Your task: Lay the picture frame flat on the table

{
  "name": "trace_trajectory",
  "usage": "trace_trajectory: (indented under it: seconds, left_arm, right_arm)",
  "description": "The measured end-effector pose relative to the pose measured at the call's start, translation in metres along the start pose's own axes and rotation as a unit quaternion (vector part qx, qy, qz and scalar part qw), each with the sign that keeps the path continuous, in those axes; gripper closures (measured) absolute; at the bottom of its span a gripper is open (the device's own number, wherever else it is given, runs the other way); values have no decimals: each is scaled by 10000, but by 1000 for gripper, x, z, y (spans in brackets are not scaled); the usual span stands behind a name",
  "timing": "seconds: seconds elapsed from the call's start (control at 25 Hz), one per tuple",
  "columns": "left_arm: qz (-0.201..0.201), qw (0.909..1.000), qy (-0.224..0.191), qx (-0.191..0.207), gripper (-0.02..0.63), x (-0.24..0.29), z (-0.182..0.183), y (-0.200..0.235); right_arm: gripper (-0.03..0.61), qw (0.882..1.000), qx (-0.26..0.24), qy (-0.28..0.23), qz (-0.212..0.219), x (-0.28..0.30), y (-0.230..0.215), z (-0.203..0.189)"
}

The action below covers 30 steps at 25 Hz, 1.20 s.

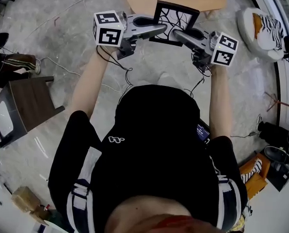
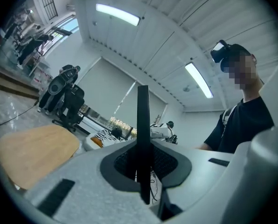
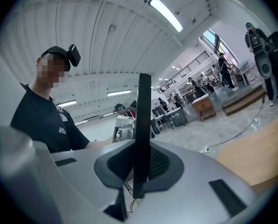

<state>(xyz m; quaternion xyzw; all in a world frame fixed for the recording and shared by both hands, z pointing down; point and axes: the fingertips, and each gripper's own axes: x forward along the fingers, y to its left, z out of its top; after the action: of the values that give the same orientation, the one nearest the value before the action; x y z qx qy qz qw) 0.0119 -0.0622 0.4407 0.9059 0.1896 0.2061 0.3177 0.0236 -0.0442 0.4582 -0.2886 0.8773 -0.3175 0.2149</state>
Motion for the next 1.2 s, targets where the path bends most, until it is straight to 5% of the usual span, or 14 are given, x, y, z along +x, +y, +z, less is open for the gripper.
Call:
trace_trajectory:
  seconds: [0.6,1.2]
  left_arm:
    - [174,9959,-854,239,569,0,3,-1]
    - [208,9970,-745,102,569,0,1,-2]
  right_arm:
    - [540,9997,-245,34,4,-1,0,1]
    - [540,9994,-226,-255,22,-3,1,4]
